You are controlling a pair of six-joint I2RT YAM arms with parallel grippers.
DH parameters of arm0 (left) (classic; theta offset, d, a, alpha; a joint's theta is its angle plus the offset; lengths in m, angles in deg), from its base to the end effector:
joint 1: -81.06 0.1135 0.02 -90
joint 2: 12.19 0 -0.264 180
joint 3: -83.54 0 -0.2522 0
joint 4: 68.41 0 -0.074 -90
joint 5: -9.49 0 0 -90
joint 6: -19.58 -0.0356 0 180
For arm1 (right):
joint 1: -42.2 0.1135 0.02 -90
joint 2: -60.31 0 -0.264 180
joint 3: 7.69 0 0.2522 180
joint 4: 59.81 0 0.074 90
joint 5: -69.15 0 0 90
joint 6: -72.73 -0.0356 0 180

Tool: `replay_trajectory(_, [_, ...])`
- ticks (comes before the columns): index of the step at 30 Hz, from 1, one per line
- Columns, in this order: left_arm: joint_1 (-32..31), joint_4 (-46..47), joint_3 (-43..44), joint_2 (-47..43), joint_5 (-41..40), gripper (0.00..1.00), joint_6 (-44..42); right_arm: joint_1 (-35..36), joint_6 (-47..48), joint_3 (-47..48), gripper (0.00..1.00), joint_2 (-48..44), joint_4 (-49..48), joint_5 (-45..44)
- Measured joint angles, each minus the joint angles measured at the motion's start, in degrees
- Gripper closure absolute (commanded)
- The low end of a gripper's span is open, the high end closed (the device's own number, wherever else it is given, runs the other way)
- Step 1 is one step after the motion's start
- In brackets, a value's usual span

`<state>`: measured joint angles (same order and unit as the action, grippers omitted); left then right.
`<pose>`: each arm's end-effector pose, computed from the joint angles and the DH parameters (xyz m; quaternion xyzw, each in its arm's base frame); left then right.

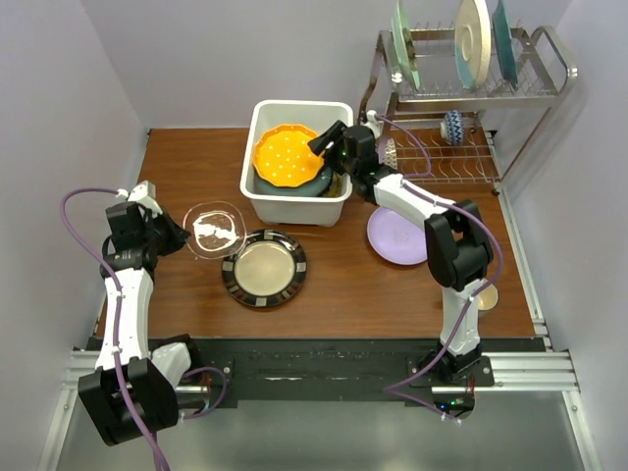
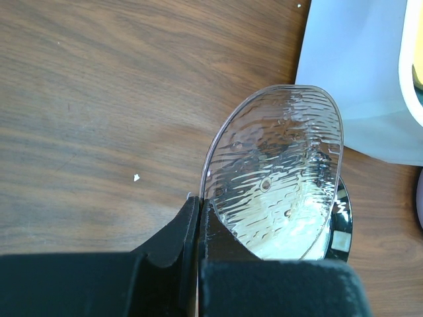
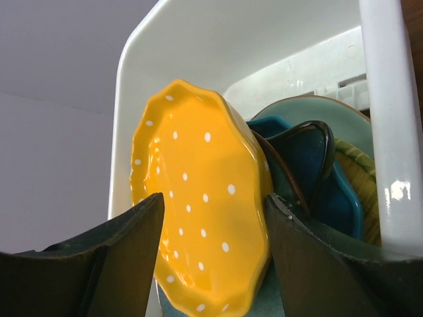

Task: Place the plates into the plastic bin on the countertop
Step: Place the plate in the plastic bin, then pick up the plate at the center of the board.

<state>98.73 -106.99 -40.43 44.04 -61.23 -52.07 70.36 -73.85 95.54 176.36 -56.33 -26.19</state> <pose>0.2030 0.0523 0.2647 -0.2060 0.8678 -0.1535 0.4252 0.4308 0.2269 0.2640 0.2233 0.7680 0.3762 0.4677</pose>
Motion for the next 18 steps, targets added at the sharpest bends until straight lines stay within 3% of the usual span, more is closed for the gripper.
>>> replay_trajectory(18, [0.0, -0.02, 0.0, 0.0, -0.09, 1.0, 0.0, 0.66, -0.98, 9.31, 0.34, 7.41, -0.46, 3.5])
